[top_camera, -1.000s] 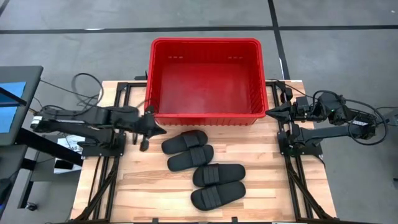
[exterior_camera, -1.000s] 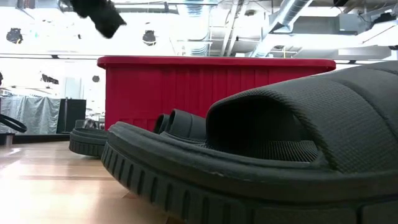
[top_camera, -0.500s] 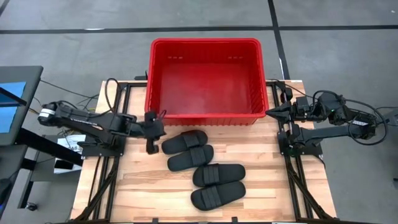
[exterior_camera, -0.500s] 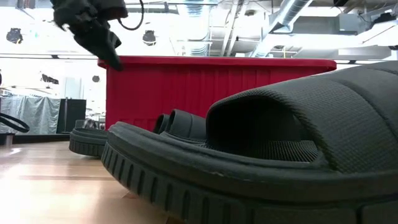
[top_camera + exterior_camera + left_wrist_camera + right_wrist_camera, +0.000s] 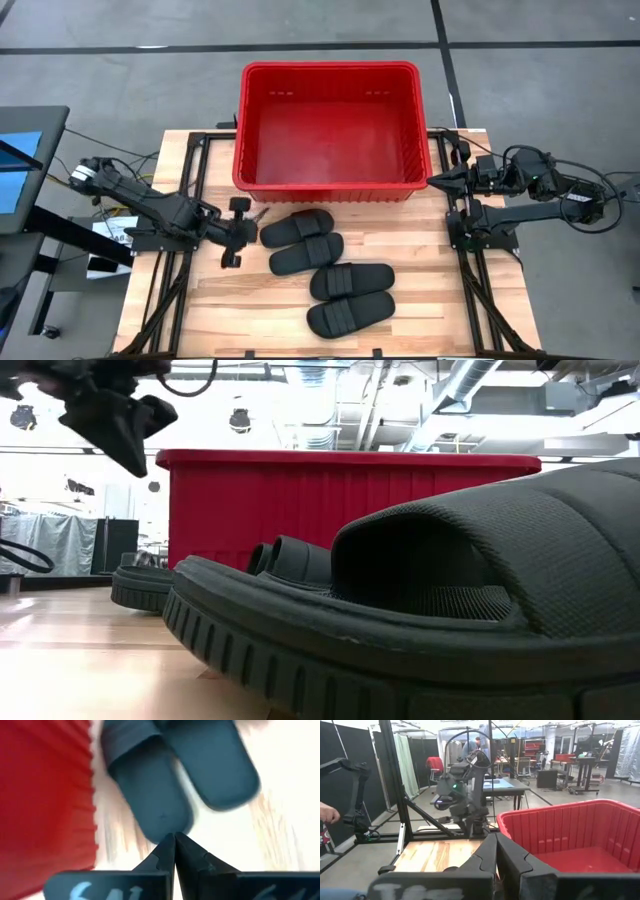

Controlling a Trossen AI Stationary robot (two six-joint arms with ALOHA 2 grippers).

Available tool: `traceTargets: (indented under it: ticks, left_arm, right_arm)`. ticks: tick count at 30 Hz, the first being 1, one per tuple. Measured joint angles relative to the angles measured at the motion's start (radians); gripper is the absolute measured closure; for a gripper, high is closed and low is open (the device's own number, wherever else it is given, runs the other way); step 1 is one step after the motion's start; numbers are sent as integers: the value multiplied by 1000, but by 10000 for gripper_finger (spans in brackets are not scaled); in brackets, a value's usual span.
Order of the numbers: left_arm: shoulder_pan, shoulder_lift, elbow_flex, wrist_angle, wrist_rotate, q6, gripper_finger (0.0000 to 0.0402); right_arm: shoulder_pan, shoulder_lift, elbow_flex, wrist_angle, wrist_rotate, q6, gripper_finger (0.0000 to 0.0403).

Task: Pick and place slides into bin
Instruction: Put the black slipper into the red bin

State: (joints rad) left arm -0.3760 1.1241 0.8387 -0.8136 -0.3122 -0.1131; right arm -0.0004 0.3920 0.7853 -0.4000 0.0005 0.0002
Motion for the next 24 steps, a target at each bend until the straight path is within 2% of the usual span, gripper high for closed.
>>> traceTargets:
  ticks: [5,11,17,24]
  left_arm:
    - [-67,98,0,1,-17,246,401]
    - [-86,245,0,11,-36,441,401]
    - [-86,366,1,11,-91,480,401]
    - [-85,392,1,-1,-102,510,401]
  right_arm:
    - [0,0,0,0,0,0,403]
    - [0,0,0,0,0,0,403]
    - [0,0,0,0,0,0,403]
    - [0,0,0,0,0,0,403]
